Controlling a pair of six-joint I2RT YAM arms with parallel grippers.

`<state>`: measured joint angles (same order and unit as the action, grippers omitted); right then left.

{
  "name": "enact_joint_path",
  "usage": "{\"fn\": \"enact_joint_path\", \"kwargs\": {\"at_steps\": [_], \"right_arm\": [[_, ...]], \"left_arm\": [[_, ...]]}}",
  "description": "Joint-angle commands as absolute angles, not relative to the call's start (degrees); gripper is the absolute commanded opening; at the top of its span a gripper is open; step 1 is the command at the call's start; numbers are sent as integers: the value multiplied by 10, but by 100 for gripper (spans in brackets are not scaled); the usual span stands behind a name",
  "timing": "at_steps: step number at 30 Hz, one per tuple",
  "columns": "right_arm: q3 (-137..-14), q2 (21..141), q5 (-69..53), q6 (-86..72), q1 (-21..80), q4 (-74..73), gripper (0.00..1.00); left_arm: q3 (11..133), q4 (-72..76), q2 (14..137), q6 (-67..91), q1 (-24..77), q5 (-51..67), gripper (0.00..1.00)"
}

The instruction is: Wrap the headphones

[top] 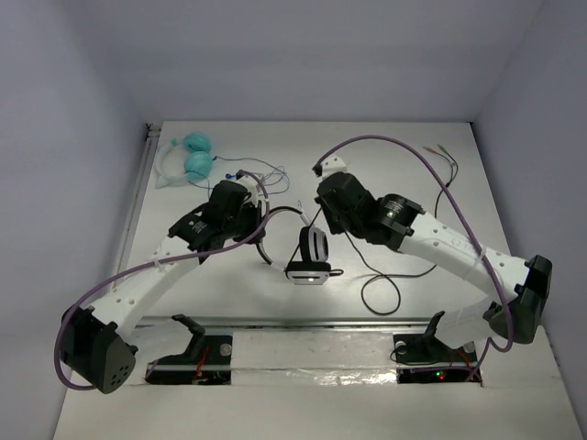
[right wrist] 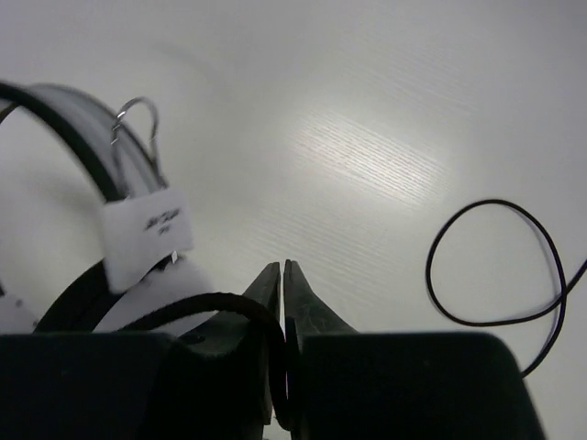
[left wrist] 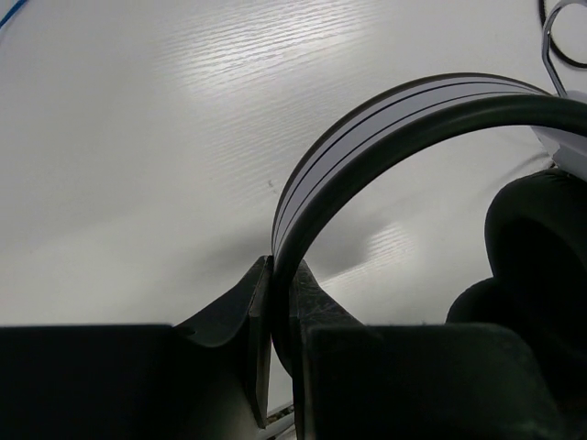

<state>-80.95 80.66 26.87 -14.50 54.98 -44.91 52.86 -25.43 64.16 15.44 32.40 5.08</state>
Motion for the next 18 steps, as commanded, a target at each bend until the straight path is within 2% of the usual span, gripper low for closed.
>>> {"fn": "enact_joint_path", "kwargs": {"at_steps": [1, 4, 10, 14, 16, 18], "right_arm": [[-792, 795, 318, -148, 512, -368, 11], [-736, 759, 302, -158, 476, -297, 17], [-606, 683, 174, -195, 441, -138, 24], [-504, 615, 16, -235, 389, -8, 25], [-451, 610, -51, -245, 354, 81, 29], [-438, 624, -118, -251, 349, 111, 29]], "left_arm": [[532, -214, 611, 147, 324, 126, 0], [542, -200, 609, 152, 324, 163, 0], [578, -180, 613, 178, 314, 206, 0], [595, -162, 608, 187, 292, 275, 0], [600, -157, 611, 192, 292, 293, 0], [601, -153, 613, 198, 292, 325, 0]]}}
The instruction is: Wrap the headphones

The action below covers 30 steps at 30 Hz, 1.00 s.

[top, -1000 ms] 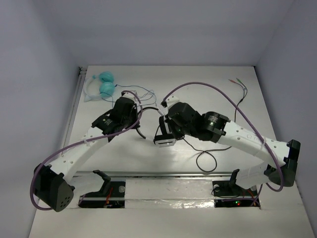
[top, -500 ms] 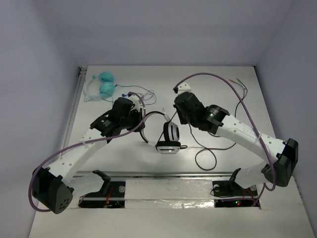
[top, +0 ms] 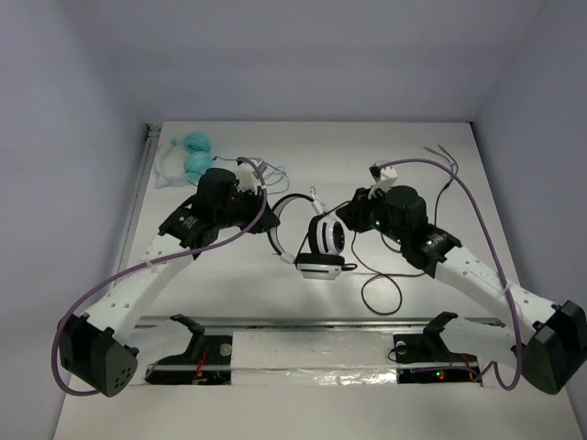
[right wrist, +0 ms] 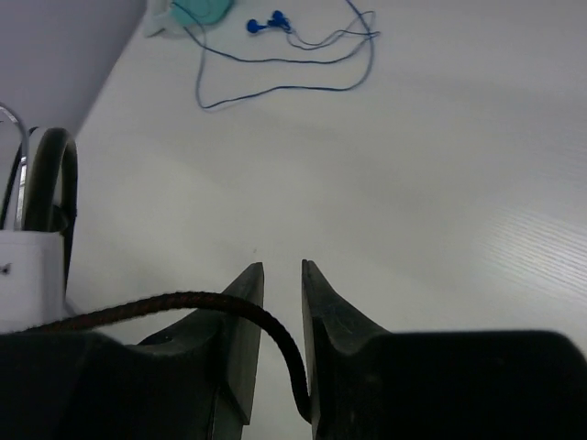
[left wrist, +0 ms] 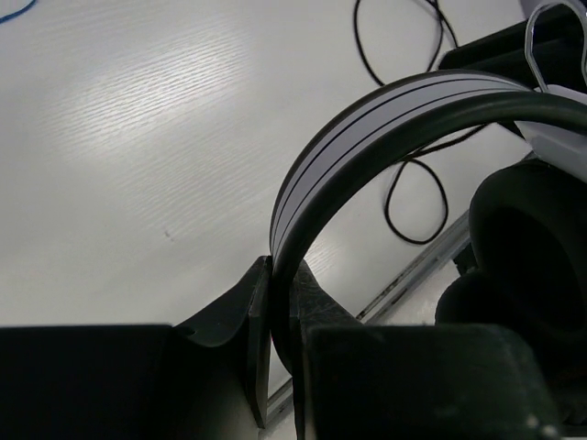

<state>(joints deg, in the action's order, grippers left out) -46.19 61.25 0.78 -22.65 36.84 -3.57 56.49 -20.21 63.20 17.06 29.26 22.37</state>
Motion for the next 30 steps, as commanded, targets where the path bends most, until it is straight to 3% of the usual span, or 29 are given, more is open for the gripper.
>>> {"fn": "enact_joint_path", "kwargs": {"at_steps": [1, 6, 19, 30], "right_arm": [[-427, 630, -131, -252, 349, 141, 29], [-389, 656, -217, -272, 349, 239, 31], [-339, 772, -238, -323, 344, 398, 39], [-291, 858, -253, -434, 344, 504, 42]], "left_arm": [[602, -145, 613, 202, 287, 331, 0], [620, -122, 609, 235, 287, 359, 0], [702, -70, 606, 330, 251, 353, 0], [645, 97, 612, 505, 178, 344, 0]]}}
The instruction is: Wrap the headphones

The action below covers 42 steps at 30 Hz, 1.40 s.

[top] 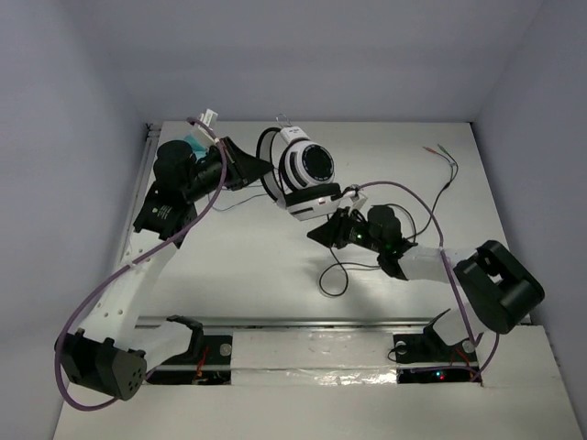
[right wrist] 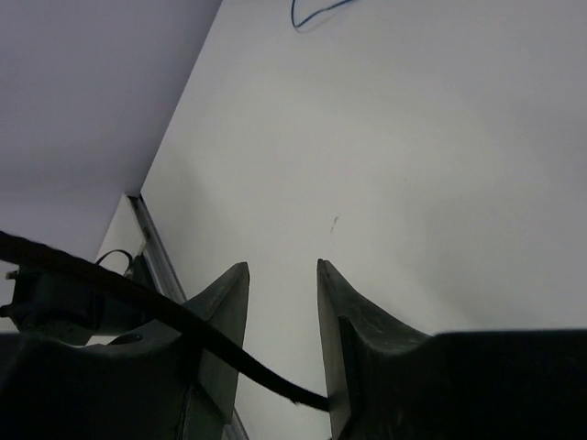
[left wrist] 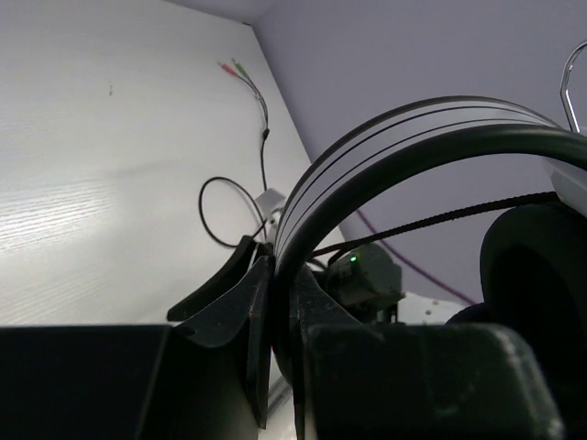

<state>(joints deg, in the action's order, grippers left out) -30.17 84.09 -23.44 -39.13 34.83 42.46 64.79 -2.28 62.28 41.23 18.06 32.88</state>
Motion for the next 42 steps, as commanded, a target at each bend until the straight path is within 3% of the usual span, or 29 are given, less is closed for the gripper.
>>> {"fn": "enact_joint_path", "kwargs": {"at_steps": [1, 9, 13, 16, 22, 29, 35, 42], "right_arm": [[-291, 865, -256, -439, 350, 512, 42], [-290, 899, -257, -460, 438, 523, 38], [-284, 891, -247, -468, 495, 512, 24], [-267, 882, -257, -487, 520, 521, 2], [-275, 803, -228, -466, 565, 403, 0], [-399, 709, -174, -374, 625, 48, 0], [-527, 649, -122, -300, 632, -180, 0], [-639, 670, 50, -221, 632, -298, 0]], "left_arm": [[643, 113, 613, 523, 178, 336, 0], [638, 112, 618, 529, 173, 176, 0], [620, 109, 610, 531, 173, 99, 0], [596, 114, 607, 534, 173, 49, 0], [599, 42, 605, 464, 181, -97, 0], [552, 1, 587, 431, 260, -288, 0], [517, -62, 603, 403, 302, -315, 0], [509, -118, 600, 322, 357, -274, 0]]}}
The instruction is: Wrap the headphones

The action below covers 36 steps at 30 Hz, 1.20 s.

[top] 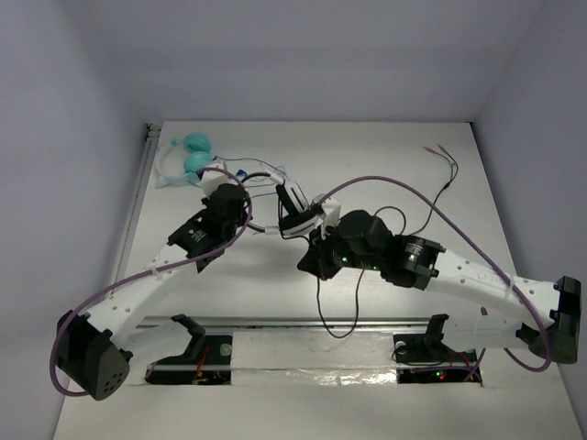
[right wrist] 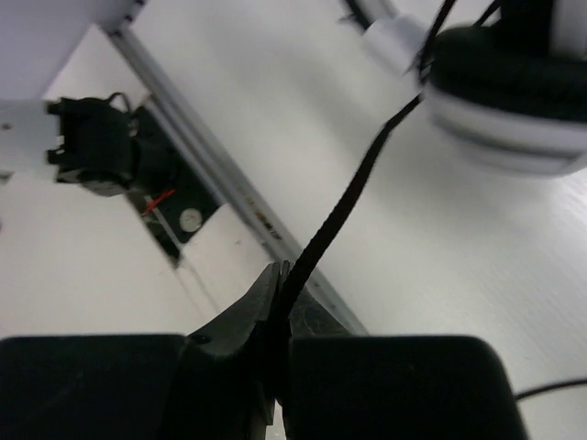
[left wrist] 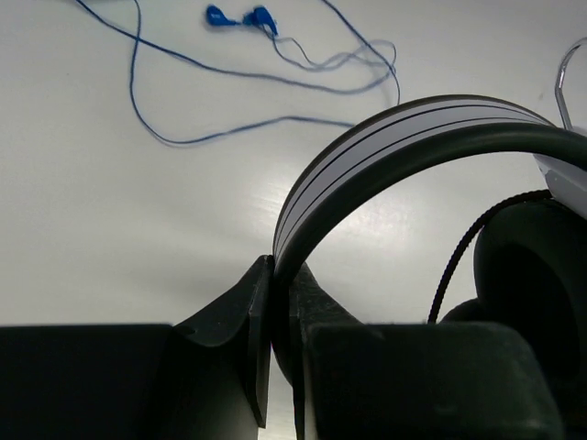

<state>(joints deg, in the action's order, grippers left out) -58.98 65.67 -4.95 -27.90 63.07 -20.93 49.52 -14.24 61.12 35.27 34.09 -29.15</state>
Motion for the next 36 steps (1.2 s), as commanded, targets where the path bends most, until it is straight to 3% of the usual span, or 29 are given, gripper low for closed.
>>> {"fn": "enact_joint_path", "kwargs": {"at_steps": [1, 10, 15, 19, 25, 34, 36], "right_arm": [[-650, 678, 66, -211, 632, -314, 0], [-765, 735, 204, -140, 614, -367, 0], [-762, 744, 343, -131, 583, -360, 0], [-745, 751, 386, -132, 535, -337, 2], [-708, 763, 324, -170, 475, -282, 21], [-630, 737, 206, -207, 422, -151, 35], [-587, 731, 103, -215, 410, -116, 36]], "left_arm": [[514, -141, 605, 296, 363, -263, 0], [560, -255, 662, 192, 405, -157, 0], [554, -241, 656, 170, 405, -91, 0], [550, -222, 638, 160, 405, -40, 0], [549, -199, 609, 158, 398, 56, 0], [567, -157, 572, 170, 325, 208, 0], [572, -145, 567, 175, 309, 261, 0]]}}
